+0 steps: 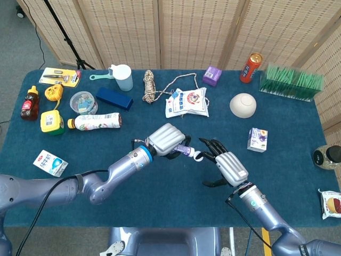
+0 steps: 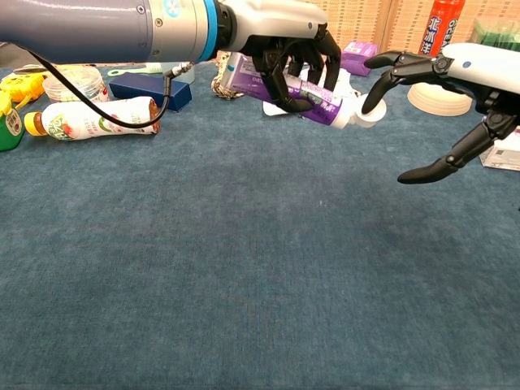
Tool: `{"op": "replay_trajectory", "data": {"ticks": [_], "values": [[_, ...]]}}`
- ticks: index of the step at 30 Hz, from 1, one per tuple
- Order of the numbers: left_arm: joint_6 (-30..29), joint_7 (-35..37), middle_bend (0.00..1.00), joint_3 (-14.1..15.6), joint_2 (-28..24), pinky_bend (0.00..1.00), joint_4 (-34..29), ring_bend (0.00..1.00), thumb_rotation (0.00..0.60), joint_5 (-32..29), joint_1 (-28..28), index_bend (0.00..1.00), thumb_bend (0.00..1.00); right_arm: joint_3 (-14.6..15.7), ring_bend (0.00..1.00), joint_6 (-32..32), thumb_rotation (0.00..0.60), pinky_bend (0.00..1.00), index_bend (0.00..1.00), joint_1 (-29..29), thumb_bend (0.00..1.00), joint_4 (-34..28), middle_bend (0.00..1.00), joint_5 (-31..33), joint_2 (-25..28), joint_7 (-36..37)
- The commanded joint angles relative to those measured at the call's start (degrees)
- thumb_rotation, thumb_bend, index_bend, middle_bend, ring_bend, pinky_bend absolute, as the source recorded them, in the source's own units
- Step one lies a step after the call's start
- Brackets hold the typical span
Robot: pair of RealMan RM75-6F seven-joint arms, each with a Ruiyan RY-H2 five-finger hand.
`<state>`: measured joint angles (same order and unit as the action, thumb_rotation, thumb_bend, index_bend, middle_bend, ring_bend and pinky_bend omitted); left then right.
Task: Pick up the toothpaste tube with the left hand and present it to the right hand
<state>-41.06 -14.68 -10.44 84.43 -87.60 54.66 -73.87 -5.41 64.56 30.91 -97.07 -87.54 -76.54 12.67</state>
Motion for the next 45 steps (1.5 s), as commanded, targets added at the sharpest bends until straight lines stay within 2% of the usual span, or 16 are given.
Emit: {"op": "replay_trajectory", "data": {"ticks": [1, 25, 45], "values": [[-0.5, 0.3, 0.56, -0.2, 0.1, 0.59, 0.1, 0.57, 0.6, 0.5, 0.5, 0.69, 0.59, 0.0, 0.0, 0.1, 0.6, 0.0, 0.3, 0.0, 0.0, 0.0, 0.01, 0.0, 0.0, 0.0], [-2.6, 4.7, 0.57, -2.2, 0.4, 0.59, -0.1, 0.58, 0.6, 5.0, 4.0, 0.7, 0.59, -0.2, 0.0, -0.6, 0.6, 0.0, 0.3, 0.4, 0.0, 2.0, 0.01, 1.3, -1.7, 1.2], [-2.6, 7.4, 0.57, -2.7, 0.3, 0.59, -0.8, 0.58, 0.6, 8.4, 6.0, 0.7, 0.59, -0.3, 0.0, -1.3, 0.6, 0.0, 0.29, 0.8, 0.0, 2.6, 0.01, 2.2, -1.8, 1.0]]}}
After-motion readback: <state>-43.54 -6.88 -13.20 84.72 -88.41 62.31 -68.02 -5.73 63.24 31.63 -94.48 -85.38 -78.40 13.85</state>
